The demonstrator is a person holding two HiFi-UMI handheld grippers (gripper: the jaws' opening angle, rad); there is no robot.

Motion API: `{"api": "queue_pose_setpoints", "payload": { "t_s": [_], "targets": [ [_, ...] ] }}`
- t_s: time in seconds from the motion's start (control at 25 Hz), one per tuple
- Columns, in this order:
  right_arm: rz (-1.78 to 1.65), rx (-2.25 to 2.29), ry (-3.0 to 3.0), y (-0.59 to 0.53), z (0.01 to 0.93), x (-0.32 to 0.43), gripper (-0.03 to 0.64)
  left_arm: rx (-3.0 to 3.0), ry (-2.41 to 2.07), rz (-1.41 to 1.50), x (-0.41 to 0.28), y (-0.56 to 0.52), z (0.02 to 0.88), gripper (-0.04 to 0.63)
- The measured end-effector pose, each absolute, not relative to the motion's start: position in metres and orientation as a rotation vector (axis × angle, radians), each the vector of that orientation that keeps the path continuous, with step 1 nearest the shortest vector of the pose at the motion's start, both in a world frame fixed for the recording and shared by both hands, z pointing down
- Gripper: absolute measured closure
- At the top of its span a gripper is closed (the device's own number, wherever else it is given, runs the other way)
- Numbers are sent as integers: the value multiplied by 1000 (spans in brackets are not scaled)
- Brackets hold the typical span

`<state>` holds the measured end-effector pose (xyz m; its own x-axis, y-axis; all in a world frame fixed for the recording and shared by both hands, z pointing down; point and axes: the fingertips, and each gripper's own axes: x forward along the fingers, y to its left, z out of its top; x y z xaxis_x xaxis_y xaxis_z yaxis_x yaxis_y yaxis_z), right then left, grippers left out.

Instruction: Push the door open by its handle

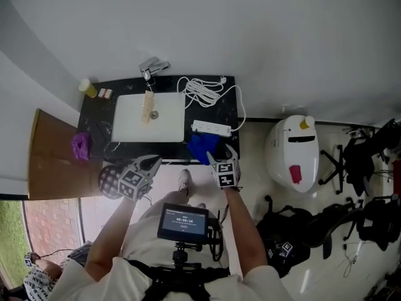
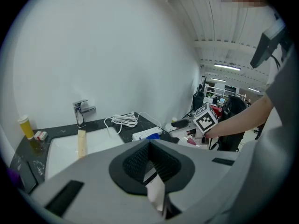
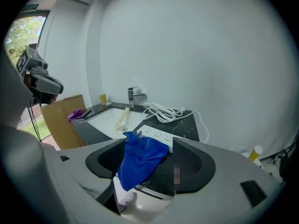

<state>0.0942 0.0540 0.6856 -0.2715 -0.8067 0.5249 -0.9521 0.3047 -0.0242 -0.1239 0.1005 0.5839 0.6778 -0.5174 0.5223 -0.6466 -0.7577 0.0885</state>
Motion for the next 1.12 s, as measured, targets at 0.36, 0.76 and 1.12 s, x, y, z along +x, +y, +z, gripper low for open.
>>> {"api": "queue_pose_setpoints", "payload": {
  "t_s": [0.36,0.76,1.12],
  "targets": [
    [504,1741,-2295,118,637,129,311,2592,-1012,633,-131,144,578,589],
    [402,1986,-2224,210,553,185,402,2589,-1093,561,-162,129,554,589],
    [441,2071,-2110,245,568,193,437,2554,-1120,487,-184,122,546,589]
  ]
}}
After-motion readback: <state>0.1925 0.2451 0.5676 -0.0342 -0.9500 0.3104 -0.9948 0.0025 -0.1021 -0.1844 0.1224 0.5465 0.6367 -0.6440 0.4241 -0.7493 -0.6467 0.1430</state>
